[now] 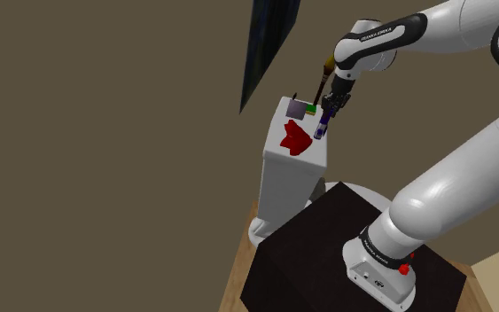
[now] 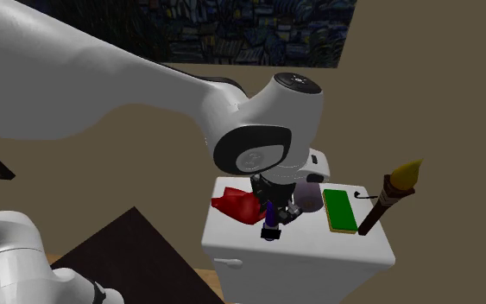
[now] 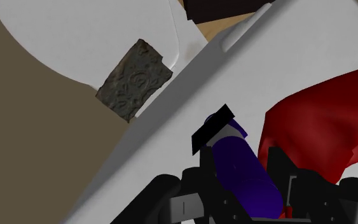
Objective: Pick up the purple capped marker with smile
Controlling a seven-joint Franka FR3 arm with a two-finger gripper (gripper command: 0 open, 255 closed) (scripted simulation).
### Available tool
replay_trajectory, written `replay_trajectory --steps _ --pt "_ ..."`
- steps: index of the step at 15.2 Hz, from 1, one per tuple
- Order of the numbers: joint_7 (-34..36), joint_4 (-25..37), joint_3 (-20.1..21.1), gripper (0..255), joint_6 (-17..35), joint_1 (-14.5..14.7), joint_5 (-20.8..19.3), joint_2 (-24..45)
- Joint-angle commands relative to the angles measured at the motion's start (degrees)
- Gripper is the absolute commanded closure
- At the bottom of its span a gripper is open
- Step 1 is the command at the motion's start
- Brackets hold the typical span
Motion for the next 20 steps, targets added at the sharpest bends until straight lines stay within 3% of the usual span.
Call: replay_trajectory --steps 1,7,20 --pt "0.00 -0.04 0.00 255 0.02 0.00 0.01 0.03" --pt "-0.02 -0.22 -0.02 255 0.13 -0.03 -0.04 -0.04" --pt "1.03 6.60 0.81 255 -10.07 0.02 -1.12 -3.64"
